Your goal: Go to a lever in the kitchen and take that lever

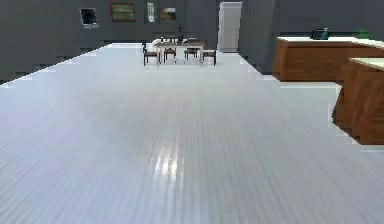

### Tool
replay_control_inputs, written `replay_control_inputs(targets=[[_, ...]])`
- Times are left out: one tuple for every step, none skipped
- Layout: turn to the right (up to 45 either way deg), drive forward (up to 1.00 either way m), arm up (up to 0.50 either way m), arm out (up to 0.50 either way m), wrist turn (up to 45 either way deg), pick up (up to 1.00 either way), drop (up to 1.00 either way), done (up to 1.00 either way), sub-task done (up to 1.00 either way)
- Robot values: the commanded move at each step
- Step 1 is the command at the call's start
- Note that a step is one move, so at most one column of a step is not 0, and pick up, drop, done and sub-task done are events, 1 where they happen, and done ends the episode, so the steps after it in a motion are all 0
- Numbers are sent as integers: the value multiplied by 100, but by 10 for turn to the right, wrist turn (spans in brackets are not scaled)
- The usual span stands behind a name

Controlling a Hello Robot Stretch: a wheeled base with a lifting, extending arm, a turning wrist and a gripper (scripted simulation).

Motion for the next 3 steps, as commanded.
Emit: replay_control_inputs(targets=[[-180, 0, 0, 0, 0, 0, 0, 0, 0], [0, 100, 0, 0, 0, 0, 0, 0, 0], [0, 100, 0, 0, 0, 0, 0, 0, 0]])
